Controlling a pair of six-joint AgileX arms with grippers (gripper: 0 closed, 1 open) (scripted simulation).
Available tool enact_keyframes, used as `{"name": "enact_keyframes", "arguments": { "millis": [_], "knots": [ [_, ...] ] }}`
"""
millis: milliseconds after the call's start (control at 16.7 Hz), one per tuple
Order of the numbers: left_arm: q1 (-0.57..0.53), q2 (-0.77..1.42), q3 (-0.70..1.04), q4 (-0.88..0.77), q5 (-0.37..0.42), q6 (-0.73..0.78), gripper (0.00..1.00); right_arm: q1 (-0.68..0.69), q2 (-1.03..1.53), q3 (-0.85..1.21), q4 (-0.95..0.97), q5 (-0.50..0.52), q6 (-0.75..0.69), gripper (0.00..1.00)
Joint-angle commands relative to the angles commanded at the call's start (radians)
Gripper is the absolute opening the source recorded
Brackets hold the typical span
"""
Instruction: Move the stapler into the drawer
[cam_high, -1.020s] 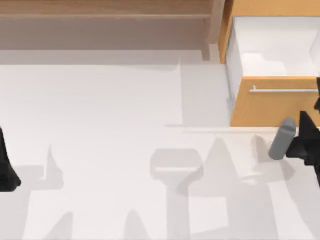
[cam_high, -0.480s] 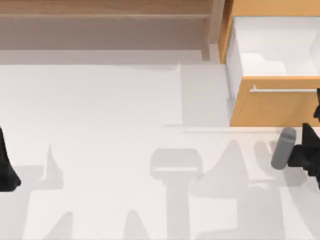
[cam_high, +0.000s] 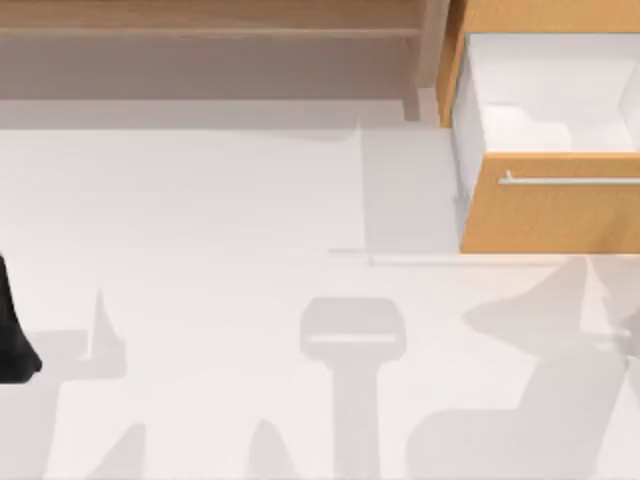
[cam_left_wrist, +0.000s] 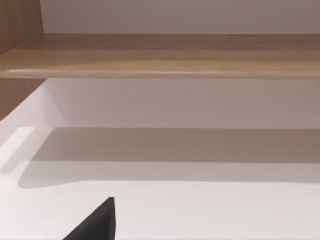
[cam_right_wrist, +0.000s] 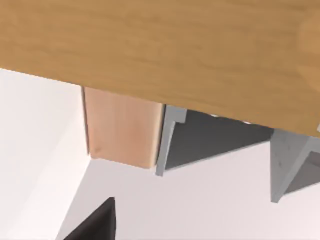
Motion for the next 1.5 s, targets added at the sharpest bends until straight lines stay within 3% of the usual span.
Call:
{"name": "enact_keyframes", "arguments": {
  "millis": [420,900,1200,1500],
  "knots": [
    [0.0,0.0,0.0,0.0,0.0,0.0,1.0,-0.391,-0.125,0.27,-0.885,-0.041,-0.043,1.0],
    [0.0,0.0,0.0,0.0,0.0,0.0,1.0,-0.83,-0.189,0.538,-1.841,-0.284,0.012,1.0],
    [0.0,0.0,0.0,0.0,0.0,0.0,1.0,-0.975,-0.158,0.657,-2.157,-0.454,0.06,1.0],
    [0.0,0.0,0.0,0.0,0.0,0.0,1.0,-1.004,-0.147,0.689,-2.221,-0.501,0.072,1.0]
  ]
}}
